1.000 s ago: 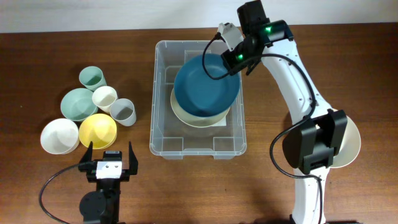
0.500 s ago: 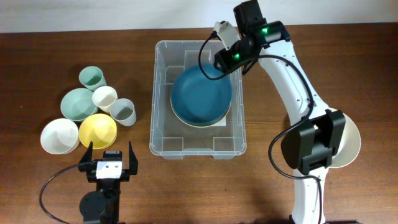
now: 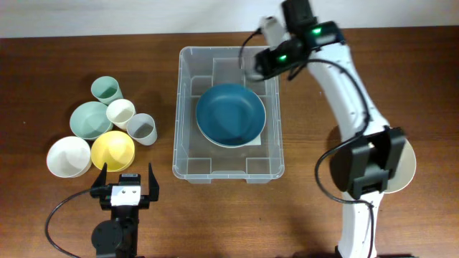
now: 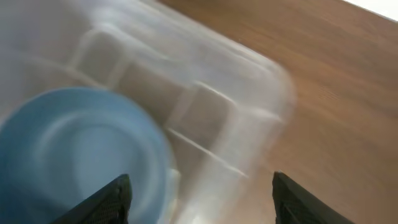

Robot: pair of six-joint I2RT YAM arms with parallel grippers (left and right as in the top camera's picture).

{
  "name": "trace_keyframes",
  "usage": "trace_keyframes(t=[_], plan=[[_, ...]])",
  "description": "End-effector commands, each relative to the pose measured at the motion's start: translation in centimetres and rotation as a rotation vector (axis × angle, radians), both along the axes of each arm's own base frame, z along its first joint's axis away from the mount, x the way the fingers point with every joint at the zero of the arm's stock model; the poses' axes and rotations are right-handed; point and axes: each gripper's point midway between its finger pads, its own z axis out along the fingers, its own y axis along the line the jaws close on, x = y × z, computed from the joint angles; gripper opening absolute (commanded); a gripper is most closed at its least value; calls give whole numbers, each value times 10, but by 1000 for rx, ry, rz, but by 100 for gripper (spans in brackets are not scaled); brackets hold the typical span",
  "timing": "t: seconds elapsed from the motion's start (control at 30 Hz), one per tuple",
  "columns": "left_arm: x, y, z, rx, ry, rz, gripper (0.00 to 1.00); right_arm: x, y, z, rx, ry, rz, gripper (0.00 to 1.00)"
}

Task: Pack container
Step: 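Move the right gripper to the near cream bowl and grasp its rim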

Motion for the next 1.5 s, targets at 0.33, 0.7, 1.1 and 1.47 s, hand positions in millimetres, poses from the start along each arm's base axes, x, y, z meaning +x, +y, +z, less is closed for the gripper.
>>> trace_keyframes(t=[0.33, 0.7, 1.1, 1.47], plan=[[0, 0, -1, 16, -2, 3, 99, -71, -249, 31, -68, 212, -600, 76], [0, 0, -1, 16, -2, 3, 99, -161, -336, -14, -34, 504, -840, 80], [0, 0, -1, 16, -2, 3, 99, -206, -332, -103, -6, 711, -794, 83], [0, 0, -1, 16, -2, 3, 99, -183, -347, -143, -61, 557, -690, 84]])
